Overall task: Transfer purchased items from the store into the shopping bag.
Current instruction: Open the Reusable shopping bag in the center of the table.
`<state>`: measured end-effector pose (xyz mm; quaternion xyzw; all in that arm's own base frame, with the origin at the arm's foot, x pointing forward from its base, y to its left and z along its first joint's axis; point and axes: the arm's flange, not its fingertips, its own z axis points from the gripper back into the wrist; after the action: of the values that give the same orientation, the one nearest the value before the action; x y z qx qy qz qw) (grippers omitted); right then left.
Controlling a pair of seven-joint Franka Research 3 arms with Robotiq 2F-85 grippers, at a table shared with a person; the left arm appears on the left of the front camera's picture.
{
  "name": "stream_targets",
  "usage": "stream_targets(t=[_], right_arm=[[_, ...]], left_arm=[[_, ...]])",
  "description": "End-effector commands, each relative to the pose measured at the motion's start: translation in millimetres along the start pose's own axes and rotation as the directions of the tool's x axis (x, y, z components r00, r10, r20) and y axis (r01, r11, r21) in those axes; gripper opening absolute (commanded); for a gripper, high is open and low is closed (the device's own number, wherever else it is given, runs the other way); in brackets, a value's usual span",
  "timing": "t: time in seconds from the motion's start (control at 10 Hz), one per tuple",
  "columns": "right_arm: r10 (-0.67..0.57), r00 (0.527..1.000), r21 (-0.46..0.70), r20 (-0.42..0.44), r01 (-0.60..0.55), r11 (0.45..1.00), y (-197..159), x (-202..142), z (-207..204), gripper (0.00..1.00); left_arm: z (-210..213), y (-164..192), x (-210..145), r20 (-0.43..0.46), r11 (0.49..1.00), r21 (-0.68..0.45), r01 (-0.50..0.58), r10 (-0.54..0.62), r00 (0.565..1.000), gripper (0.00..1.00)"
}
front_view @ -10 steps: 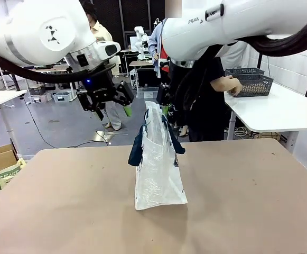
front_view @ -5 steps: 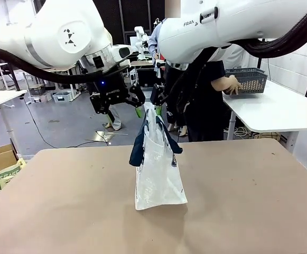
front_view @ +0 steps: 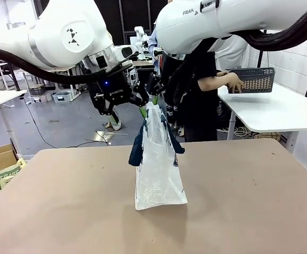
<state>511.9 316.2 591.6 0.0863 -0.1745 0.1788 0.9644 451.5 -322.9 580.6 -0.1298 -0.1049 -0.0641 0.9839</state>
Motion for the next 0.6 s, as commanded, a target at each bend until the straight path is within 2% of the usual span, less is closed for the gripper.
stream_targets(t=[0.0,0.5], right_arm=[[-0.034,0.999,-0.029,-0.010,0.033,0.999,3.7,2.0,-12.1,1.00],[-0.076,0.993,-0.045,-0.092,0.072,0.996,-1.1,2.2,-36.9,1.00]], left_arm=[[0.1,-6.6,3.3,-0.010,0.999,-0.029,-0.038,0.037,0.999,1.00],[-19.5,-18.7,2.4,-0.061,0.999,-0.028,-0.038,0.036,0.997,1.00]])
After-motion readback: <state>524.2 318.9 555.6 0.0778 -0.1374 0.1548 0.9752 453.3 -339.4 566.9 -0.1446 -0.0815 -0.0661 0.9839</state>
